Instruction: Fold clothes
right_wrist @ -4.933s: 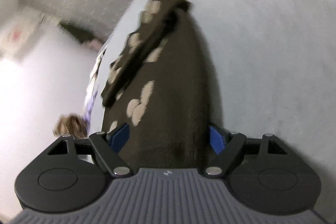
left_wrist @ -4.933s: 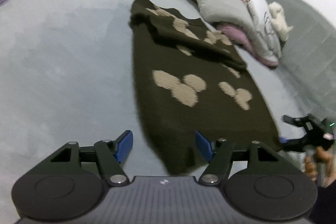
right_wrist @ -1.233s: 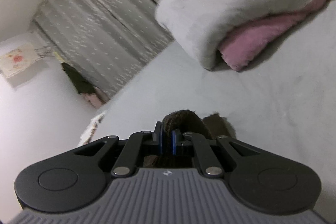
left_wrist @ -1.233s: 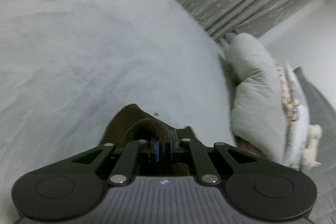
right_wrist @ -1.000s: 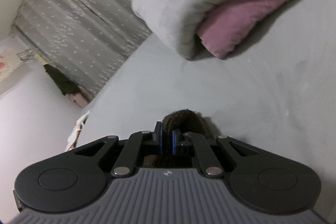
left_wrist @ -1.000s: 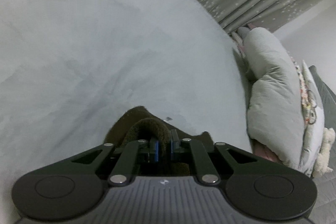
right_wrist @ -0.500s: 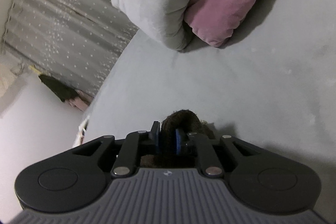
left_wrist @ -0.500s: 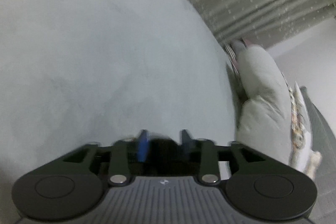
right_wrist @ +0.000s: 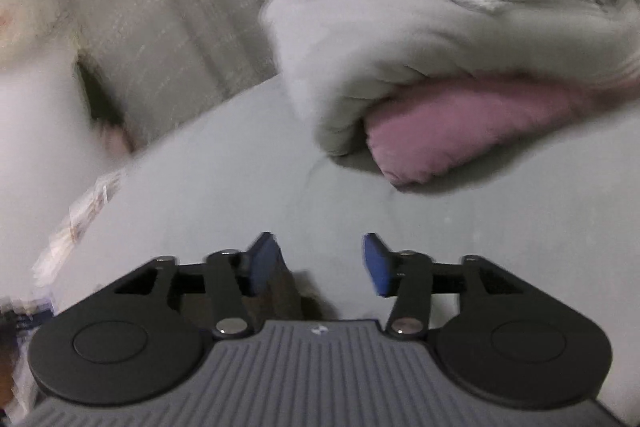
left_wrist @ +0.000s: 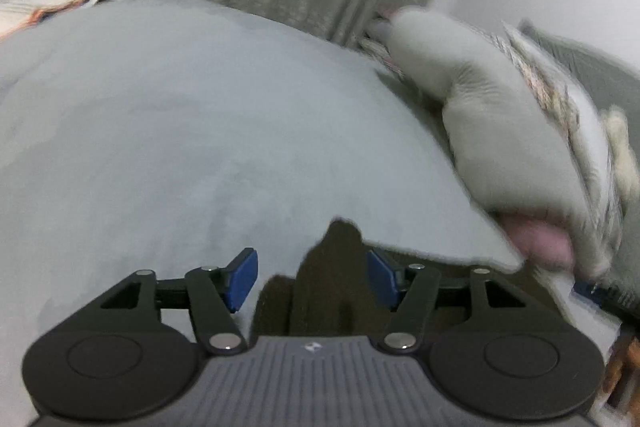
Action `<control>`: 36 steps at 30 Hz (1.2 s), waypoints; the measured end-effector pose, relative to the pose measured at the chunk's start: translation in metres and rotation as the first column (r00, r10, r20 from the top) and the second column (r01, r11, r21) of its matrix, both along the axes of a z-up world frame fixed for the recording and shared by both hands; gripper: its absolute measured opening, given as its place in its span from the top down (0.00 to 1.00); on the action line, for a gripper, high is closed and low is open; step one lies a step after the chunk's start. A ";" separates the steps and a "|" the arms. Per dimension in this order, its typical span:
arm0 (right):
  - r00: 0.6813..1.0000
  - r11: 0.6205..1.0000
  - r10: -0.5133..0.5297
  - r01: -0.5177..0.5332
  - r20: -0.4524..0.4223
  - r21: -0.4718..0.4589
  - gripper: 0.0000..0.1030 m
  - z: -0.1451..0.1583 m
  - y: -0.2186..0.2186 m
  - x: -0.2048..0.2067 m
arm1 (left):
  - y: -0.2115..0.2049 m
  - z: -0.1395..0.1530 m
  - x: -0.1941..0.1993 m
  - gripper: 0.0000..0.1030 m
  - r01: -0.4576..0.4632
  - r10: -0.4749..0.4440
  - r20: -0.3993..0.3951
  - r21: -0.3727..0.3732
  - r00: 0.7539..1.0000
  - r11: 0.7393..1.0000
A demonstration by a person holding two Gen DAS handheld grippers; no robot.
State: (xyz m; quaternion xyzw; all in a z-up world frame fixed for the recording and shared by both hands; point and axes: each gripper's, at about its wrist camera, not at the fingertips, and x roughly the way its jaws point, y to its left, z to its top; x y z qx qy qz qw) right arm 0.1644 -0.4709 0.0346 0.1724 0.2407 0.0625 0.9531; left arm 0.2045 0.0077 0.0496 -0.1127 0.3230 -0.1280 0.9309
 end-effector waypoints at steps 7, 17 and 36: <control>0.965 0.942 0.260 -0.260 -0.029 -0.214 0.40 0.005 0.049 0.002 | -0.045 -0.019 0.006 0.55 0.185 -0.191 0.004 0.229 0.982 0.956; 0.970 0.906 0.228 -0.242 -0.082 -0.347 0.93 0.003 0.073 0.005 | -0.042 -0.023 0.013 0.92 0.145 -0.160 0.031 0.283 0.987 0.948; 0.988 0.977 -0.006 -0.027 -0.153 -0.213 0.92 -0.022 0.047 0.042 | -0.021 -0.026 0.046 0.90 -0.106 0.121 -0.113 0.128 0.986 0.986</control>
